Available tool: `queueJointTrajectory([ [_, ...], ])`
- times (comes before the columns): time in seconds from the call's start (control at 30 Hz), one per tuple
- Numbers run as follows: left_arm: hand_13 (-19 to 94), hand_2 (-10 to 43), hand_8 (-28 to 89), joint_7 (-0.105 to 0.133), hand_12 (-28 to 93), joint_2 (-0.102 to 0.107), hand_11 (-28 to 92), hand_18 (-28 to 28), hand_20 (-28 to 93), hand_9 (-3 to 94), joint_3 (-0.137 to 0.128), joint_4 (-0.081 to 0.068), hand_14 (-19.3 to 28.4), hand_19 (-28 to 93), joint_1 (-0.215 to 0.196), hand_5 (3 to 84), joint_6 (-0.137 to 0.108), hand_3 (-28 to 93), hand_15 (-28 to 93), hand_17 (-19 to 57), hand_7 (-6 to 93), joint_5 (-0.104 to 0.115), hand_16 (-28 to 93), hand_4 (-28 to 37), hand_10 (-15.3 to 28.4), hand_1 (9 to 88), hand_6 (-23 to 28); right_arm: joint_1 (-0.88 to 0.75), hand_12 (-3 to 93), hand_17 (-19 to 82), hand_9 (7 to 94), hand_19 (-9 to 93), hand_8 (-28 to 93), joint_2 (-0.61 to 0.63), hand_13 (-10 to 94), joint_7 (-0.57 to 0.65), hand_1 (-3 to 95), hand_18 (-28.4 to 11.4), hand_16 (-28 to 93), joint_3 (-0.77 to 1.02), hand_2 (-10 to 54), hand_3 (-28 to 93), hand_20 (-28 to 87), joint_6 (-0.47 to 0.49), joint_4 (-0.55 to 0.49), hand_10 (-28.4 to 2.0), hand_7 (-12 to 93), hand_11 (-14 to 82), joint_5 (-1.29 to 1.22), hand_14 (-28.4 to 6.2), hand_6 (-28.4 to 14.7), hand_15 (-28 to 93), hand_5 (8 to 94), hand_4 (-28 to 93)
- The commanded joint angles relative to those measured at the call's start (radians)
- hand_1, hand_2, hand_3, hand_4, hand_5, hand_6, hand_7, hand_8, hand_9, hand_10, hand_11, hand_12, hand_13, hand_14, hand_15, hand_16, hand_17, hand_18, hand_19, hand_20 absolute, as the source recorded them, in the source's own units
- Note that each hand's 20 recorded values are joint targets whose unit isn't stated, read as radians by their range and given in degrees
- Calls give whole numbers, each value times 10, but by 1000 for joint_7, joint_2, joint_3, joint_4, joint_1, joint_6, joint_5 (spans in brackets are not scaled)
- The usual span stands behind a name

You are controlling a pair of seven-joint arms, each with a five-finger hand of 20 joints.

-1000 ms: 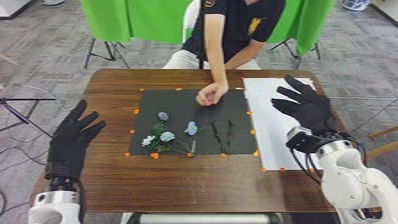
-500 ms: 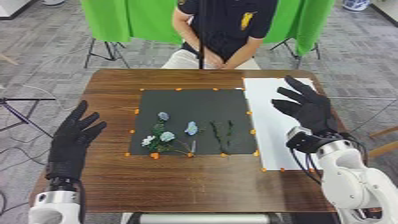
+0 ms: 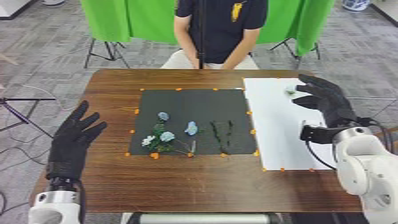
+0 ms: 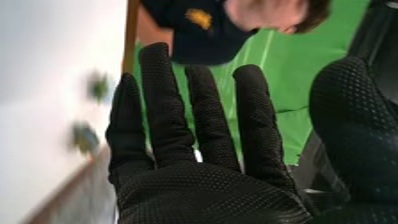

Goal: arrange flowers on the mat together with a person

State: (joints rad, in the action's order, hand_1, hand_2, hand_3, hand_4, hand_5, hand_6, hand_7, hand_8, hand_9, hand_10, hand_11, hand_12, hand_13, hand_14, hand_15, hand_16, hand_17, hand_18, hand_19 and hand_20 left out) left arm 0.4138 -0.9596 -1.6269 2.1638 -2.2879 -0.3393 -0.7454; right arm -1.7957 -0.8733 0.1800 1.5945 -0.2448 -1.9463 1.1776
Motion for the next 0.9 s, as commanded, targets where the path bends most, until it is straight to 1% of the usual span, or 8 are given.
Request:
queueJointTrajectory([
  [0.03, 245, 62, -97, -9, 87, 0, 193, 236, 166, 323, 1, 7, 237, 472, -10, 334, 6, 763, 408, -94, 108, -6, -58, -283, 155, 202, 19, 205, 151, 97, 459, 584, -137, 121, 444, 141, 262, -224, 145, -110, -14, 812, 252, -72, 108, -125, 183, 110, 200, -158, 34, 421, 434, -266],
  [0.13, 244, 62, -97, -2, 87, 5, 193, 237, 166, 322, 4, 7, 237, 473, -9, 334, 5, 763, 406, -94, 108, 0, -58, -283, 156, 202, 18, 273, 152, 106, 461, 596, -138, 139, 456, 207, 276, -221, 141, -176, -23, 809, 253, -65, 160, -126, 189, 115, 324, -154, 35, 440, 437, -265],
  [0.3, 244, 62, -97, 2, 87, 7, 191, 236, 166, 322, 7, 8, 238, 473, -4, 334, 7, 764, 407, -94, 109, -2, -58, -283, 157, 202, 19, 377, 151, 118, 467, 607, -142, 154, 471, 317, 297, -220, 130, -297, -33, 811, 249, -50, 251, -126, 197, 124, 523, -145, 35, 457, 451, -266],
  [0.37, 244, 62, -97, 1, 88, 7, 192, 236, 165, 322, 8, 7, 237, 473, 1, 335, 7, 763, 406, -94, 108, -3, -58, -283, 156, 203, 19, 408, 150, 121, 467, 610, -144, 155, 474, 355, 301, -219, 126, -333, -37, 811, 247, -12, 283, -127, 201, 126, 611, -143, 35, 461, 456, -266],
  [0.43, 244, 62, -97, 2, 88, 8, 192, 236, 165, 322, 7, 8, 237, 473, -2, 335, 6, 764, 406, -94, 108, -1, -58, -283, 155, 202, 19, 437, 150, 124, 468, 614, -146, 152, 477, 374, 305, -220, 123, -368, -41, 811, 244, 31, 317, -127, 203, 127, 681, -141, 33, 464, 460, -265],
  [0.7, 244, 61, -97, -11, 88, 5, 191, 236, 165, 322, 13, 2, 237, 472, 19, 334, 12, 766, 407, -94, 108, -3, -58, -283, 156, 202, 19, 503, 147, 131, 468, 622, -150, 124, 485, 451, 317, -221, 114, -452, -54, 809, 231, 170, 406, -127, 209, 129, 854, -133, 37, 465, 464, -266],
  [0.8, 244, 61, -97, -9, 88, 5, 191, 236, 165, 322, 14, 0, 237, 473, 23, 335, 14, 766, 407, -94, 108, -2, -58, -283, 157, 202, 19, 523, 147, 133, 471, 624, -150, 114, 488, 452, 321, -220, 112, -477, -60, 808, 227, 199, 434, -125, 210, 130, 899, -130, 38, 462, 464, -267],
  [0.9, 244, 61, -97, -14, 88, 3, 191, 236, 165, 322, 13, 0, 237, 473, 25, 334, 16, 765, 408, -94, 109, -3, -58, -283, 156, 202, 18, 546, 147, 134, 471, 627, -151, 99, 491, 459, 325, -221, 112, -502, -63, 807, 222, 213, 456, -124, 211, 132, 927, -128, 39, 461, 465, -270],
])
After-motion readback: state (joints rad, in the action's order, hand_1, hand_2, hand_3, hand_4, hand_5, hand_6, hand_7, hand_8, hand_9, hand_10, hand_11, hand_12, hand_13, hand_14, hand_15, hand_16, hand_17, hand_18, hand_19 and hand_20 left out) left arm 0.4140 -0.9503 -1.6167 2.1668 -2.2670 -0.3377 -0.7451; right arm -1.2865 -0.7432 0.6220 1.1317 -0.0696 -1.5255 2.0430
